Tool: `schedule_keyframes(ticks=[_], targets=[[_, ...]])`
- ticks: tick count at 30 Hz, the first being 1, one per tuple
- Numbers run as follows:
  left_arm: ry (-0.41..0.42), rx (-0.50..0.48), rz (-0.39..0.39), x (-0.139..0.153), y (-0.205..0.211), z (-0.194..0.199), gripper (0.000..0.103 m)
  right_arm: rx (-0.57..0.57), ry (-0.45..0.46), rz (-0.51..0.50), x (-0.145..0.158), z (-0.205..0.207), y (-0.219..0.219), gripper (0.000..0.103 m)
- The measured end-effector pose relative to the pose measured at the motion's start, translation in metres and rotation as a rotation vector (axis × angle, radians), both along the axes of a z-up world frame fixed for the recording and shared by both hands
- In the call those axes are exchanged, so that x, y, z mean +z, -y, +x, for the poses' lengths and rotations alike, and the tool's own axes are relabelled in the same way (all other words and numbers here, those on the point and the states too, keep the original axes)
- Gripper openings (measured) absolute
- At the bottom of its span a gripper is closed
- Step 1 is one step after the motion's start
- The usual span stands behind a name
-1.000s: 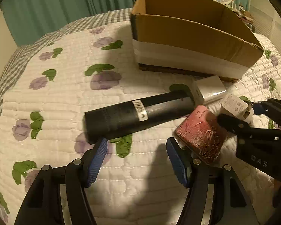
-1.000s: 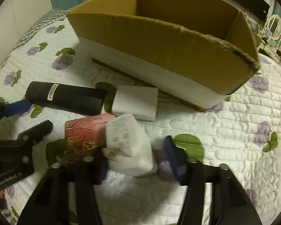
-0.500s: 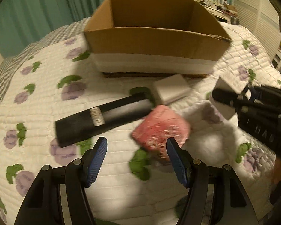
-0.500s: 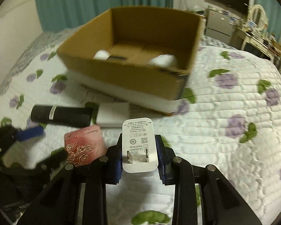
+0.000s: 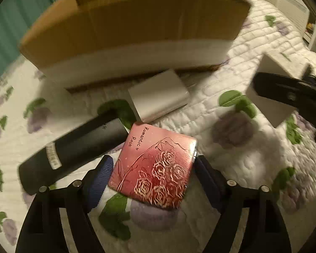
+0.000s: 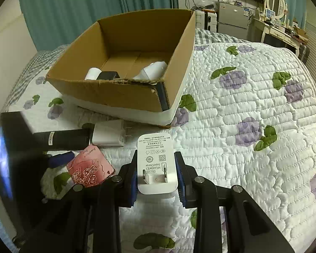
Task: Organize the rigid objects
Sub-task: 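Grasp the pink rose card case with left tool while right tool holds the charger, then carry the card case and charger over the box and lower them in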
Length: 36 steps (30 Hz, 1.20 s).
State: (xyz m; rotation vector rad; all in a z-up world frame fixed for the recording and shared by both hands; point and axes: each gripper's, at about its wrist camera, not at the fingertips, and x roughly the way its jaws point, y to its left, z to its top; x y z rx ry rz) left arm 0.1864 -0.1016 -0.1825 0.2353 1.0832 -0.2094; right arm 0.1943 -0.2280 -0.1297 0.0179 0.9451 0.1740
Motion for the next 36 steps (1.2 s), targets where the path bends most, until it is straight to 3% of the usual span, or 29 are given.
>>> schedule_keyframes(ticks=[7,19,32,36], targets=[[0.012,0.010,-0.037,0.000,-0.003,0.012,0.080,0.008,-0.014,-0.026,-0.006,0.002,-0.006,0.029],[0.044,0.033,-0.099,0.034,-0.031,-0.033,0.074,0.007,0.024,-0.070,0.007,-0.023,-0.013,0.029],[0.218,0.046,-0.158,0.138,-0.043,-0.058,0.072,0.014,0.129,-0.096,0.079,-0.052,-0.028,0.029],[0.263,0.055,-0.154,0.162,-0.045,-0.044,0.072,0.027,0.171,-0.101,0.106,-0.046,-0.031,0.029]])
